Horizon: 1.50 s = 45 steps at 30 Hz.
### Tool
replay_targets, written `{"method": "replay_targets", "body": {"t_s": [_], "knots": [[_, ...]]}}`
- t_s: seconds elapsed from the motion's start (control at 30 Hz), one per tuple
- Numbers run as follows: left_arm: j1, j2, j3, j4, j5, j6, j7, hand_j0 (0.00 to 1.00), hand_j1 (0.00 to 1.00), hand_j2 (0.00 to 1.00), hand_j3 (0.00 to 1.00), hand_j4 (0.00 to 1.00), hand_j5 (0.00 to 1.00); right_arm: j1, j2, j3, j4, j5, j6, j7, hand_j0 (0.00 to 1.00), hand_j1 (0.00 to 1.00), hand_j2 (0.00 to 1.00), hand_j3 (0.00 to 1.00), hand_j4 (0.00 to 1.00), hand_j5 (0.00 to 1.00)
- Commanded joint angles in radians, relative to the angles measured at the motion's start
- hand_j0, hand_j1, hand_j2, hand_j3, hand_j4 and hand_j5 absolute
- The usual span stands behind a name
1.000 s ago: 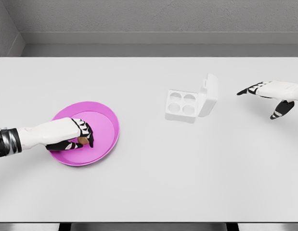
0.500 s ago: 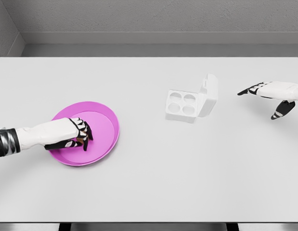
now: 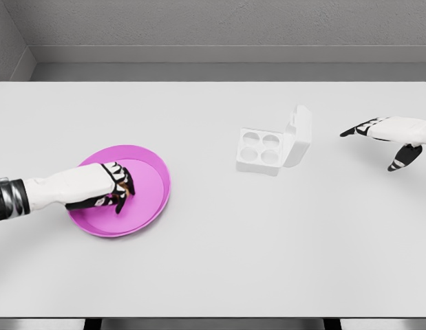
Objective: Pack egg into the box and close the box lid
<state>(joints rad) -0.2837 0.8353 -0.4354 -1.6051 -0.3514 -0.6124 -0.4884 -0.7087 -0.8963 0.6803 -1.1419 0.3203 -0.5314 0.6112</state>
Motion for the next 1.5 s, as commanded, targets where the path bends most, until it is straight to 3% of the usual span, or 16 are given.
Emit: {"method": "replay_targets", "body": {"t_s": [0.0, 0.17, 1.47], "knots": [[-0.002, -0.004, 0.014, -0.022, 0.008, 0.002, -0.001, 0.23, 0.23, 0.23, 0.23, 0.23, 0.23, 0.0, -0.001, -0.001, -0.001, -0.004, 0.002, 0.0, 1.0, 1.0, 1.0, 1.0, 1.0, 1.0], [-0.045, -0.045, 0.012, -0.038, 0.008, 0.002, -0.001, 0.23, 0.23, 0.23, 0.23, 0.23, 0.23, 0.005, -0.006, -0.001, 0.001, -0.004, 0.002, 0.0, 1.0, 1.0, 1.0, 1.0, 1.0, 1.0], [-0.127, -0.249, -0.034, -0.026, -0.047, 0.002, -0.004, 0.23, 0.23, 0.23, 0.23, 0.23, 0.23, -0.002, 0.002, 0.007, -0.032, 0.002, -0.001, 0.0, 1.0, 1.0, 1.0, 1.0, 1.0, 1.0]]}}
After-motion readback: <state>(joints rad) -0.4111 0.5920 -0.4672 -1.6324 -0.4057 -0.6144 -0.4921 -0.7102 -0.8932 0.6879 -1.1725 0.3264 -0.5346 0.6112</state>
